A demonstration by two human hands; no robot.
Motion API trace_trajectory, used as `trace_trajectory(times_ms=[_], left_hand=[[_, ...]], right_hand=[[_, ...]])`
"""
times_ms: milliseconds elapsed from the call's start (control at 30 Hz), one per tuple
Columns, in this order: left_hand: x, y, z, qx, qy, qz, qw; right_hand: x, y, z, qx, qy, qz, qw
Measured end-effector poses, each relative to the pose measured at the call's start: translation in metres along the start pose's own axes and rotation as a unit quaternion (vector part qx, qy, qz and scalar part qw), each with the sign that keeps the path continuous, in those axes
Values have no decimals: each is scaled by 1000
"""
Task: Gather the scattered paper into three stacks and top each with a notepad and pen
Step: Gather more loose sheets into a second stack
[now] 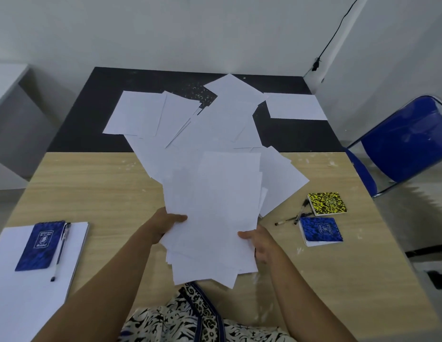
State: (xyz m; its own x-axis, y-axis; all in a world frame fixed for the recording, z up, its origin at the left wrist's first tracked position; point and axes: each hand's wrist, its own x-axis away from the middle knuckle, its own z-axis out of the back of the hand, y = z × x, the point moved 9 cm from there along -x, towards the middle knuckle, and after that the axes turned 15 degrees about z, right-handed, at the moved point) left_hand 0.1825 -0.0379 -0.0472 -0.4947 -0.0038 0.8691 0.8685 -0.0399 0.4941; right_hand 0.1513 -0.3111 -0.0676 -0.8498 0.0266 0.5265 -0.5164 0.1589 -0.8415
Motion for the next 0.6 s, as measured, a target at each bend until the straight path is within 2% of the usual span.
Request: trace_trajectory(times_ms=[167,367,500,567,600], left_hand=[[5,1,12,-38,62,-53,996],[10,7,16,-56,96,-91,990],[10,9,17,-61,102,-88,989],[8,7,17,-62,107,-81,989],[7,8,17,-62,108,-81,989]], right_hand=[[-3,14,-8,18,25,-24,999],[-13,1,10,-55,144,-39,987],[-18,-1,29,-137,232,-90,959],[-18,-4,47,-76,296,-91,948],[-18,-11,57,-1,326,-78,942]])
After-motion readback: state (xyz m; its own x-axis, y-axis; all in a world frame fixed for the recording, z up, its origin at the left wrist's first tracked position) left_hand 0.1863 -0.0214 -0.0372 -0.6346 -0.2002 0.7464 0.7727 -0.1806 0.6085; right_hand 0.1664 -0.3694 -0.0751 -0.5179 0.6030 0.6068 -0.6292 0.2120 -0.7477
